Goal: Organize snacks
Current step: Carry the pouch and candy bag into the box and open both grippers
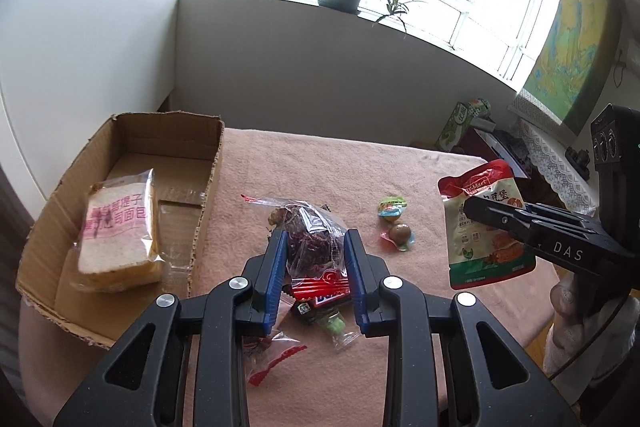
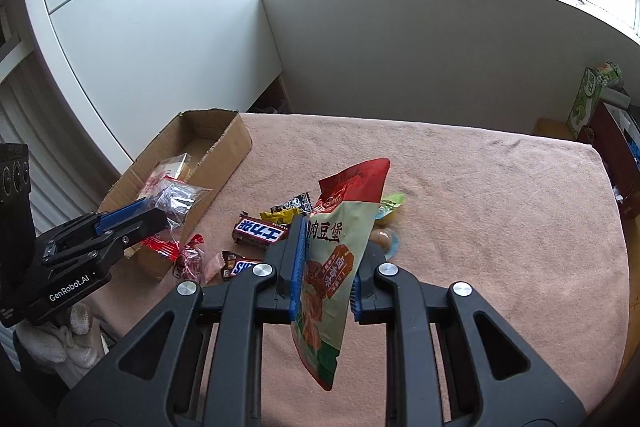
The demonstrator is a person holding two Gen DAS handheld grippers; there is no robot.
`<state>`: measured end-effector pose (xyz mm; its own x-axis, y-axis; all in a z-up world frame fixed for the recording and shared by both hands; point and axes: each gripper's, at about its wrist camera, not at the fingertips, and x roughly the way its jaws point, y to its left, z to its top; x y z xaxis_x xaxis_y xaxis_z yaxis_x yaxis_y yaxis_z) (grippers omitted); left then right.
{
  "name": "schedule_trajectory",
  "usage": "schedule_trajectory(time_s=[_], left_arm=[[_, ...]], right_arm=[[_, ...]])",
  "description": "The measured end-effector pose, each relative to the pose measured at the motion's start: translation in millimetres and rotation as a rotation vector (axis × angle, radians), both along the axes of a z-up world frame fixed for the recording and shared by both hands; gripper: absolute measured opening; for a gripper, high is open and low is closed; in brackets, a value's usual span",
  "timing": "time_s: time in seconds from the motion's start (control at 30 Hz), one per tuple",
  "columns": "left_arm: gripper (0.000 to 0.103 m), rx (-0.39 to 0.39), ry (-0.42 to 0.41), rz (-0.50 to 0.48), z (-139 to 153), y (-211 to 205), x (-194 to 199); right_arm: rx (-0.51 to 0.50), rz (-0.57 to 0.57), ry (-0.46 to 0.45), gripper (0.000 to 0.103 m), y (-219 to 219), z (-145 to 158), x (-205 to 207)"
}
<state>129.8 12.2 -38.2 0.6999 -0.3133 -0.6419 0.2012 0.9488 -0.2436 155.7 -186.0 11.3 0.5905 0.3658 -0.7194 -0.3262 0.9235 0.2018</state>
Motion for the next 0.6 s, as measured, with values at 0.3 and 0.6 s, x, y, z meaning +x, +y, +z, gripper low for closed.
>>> schedule_trajectory(time_s=[0.3, 0.6], left_arm=[[0.027, -0.009, -0.04, 0.112, 12.2, 60.0, -13.6], [0.027, -0.015, -0.036, 0.205, 8.0, 110.0, -15.1]], right_arm=[[0.013, 0.095, -0.014, 0.018, 68.2, 12.2, 10.0], [0.031, 0.175, -0.011, 0.018, 134.7, 17.5, 34.9]])
